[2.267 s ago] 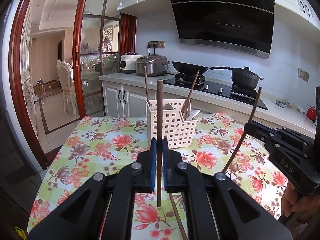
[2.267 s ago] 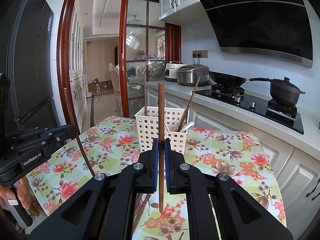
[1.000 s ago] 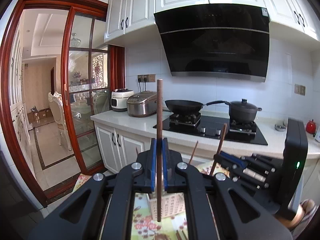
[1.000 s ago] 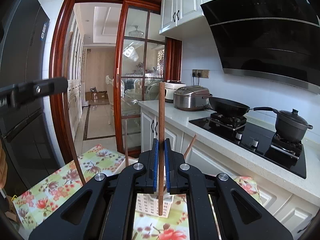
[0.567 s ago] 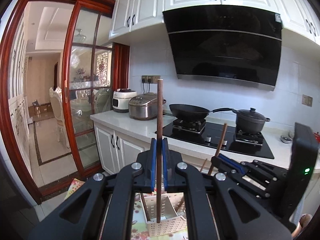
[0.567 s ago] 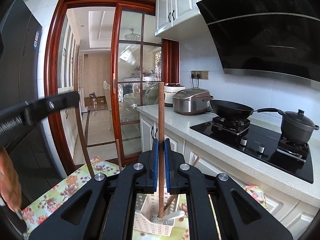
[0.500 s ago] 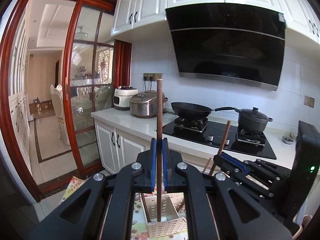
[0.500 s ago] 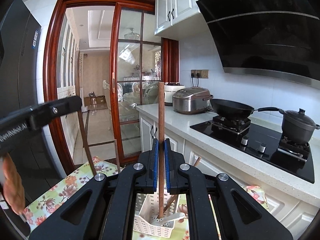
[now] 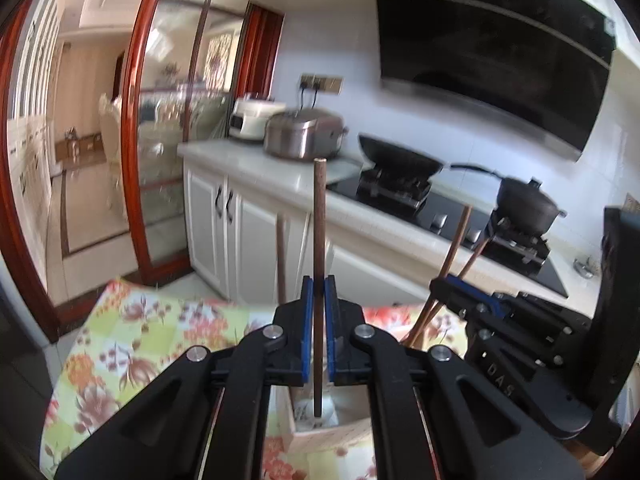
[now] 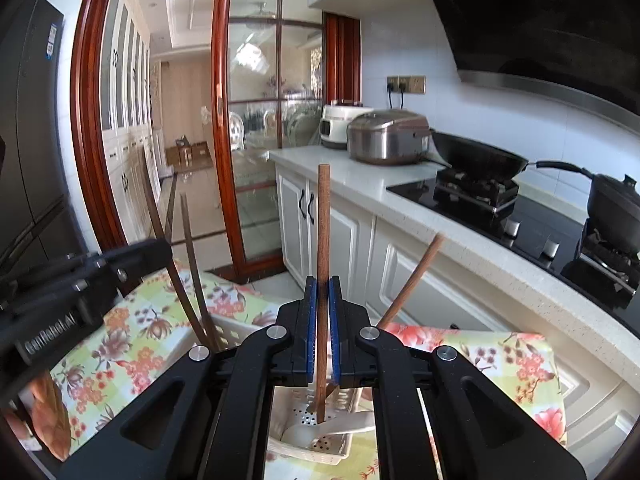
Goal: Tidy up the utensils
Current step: 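Lower both chopsticks into the basket and open both tools, then pull both open tools back from the basket toward the loose chopsticks, then lower the right tool onto a brown chopstick and close it, then lower the left tool onto another brown chopstick and close it, then lift both held chopsticks upright and carry them over the white basket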
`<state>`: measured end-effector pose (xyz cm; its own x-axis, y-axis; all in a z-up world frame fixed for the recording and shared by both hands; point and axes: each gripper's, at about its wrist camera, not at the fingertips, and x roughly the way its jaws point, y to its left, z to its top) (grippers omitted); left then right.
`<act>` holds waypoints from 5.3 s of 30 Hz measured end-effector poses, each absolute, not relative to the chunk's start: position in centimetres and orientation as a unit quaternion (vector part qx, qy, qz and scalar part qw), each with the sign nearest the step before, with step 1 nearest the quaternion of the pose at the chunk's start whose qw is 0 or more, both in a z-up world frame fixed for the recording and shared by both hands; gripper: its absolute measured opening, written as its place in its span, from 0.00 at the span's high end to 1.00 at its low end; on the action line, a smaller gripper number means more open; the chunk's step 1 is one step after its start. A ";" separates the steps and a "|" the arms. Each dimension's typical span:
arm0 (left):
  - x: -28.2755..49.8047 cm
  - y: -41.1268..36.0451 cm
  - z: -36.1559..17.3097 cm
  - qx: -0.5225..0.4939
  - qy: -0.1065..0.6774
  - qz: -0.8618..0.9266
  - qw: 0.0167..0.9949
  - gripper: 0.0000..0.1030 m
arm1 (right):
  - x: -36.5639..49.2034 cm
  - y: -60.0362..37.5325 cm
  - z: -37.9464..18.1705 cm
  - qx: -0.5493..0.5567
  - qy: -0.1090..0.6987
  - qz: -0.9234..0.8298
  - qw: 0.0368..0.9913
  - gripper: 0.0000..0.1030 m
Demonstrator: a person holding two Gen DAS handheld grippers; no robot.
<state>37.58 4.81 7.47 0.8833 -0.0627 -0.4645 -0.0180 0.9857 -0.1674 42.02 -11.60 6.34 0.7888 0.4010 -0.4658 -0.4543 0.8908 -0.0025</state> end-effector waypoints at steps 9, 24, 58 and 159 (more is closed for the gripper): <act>36.3 5.8 6.0 -0.063 0.231 0.029 0.970 0.61 | 43.5 -10.7 4.7 -0.051 0.253 0.223 0.940 0.89; 25.0 7.5 5.5 -0.075 0.189 0.099 0.974 0.14 | 35.3 -18.2 7.8 0.020 0.192 0.224 0.955 0.64; 15.0 3.5 -8.0 -0.037 0.303 0.094 0.948 0.09 | 23.6 -17.0 -9.3 0.004 0.382 0.219 0.898 0.70; 15.3 0.7 -1.1 -0.028 0.296 0.000 0.955 0.94 | 20.8 -20.0 -1.9 0.028 0.257 0.245 0.934 0.94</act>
